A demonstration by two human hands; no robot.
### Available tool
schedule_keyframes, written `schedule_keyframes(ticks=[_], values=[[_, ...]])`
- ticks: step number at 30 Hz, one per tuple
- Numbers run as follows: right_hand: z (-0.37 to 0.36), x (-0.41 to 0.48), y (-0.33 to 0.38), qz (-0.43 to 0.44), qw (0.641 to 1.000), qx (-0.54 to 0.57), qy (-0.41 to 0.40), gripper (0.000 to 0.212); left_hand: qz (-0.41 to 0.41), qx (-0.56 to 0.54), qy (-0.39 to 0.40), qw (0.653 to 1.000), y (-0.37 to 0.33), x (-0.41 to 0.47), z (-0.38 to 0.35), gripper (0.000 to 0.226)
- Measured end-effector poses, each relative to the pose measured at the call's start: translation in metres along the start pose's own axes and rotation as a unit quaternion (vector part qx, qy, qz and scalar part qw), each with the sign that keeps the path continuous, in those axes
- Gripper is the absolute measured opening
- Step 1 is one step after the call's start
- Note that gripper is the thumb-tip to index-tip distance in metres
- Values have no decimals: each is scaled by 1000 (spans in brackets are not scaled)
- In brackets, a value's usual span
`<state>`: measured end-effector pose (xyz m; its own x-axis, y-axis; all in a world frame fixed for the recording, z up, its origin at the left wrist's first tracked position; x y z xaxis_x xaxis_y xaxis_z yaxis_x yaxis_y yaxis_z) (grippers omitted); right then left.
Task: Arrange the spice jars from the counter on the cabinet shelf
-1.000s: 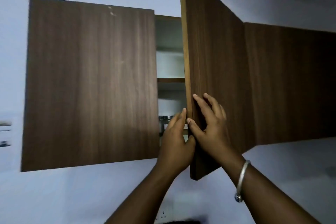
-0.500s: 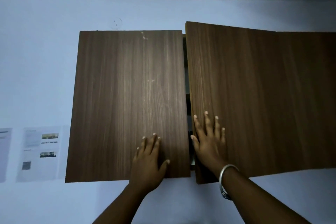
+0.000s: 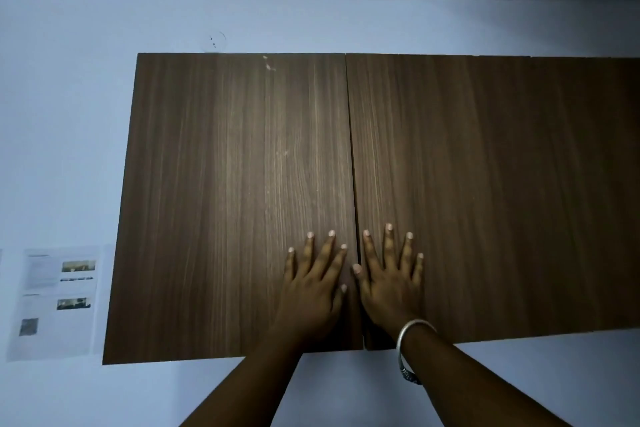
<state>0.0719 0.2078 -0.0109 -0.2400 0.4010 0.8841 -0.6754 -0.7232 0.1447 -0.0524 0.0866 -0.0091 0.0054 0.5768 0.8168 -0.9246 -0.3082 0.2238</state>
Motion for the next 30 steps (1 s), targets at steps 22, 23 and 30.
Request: schedule_keyframes(ticks=[22,23,30], values=[[-22,1,-7,34,998,-31,-46,77,-2,29,-67,997,-6,3,-45,66],[-17,-2,-5,35,998,-33,-28,78,1,26,-33,999,-6,0,-38,66],[29,-14,5,61,998,10,32,87,21,-29,28,999,5,-10,16,68]])
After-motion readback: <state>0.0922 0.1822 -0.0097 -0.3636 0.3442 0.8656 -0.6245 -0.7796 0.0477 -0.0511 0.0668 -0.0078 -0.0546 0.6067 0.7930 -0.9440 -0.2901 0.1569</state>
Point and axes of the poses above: each hand's wrist, its own x-axis towards the middle knuckle, its own z-axis out of the back of the hand, y = z × x, the point moved 3 cm from there along x, towards the middle knuckle, and after that the axes turned 2 degrees about z, right-handed, at the moved point
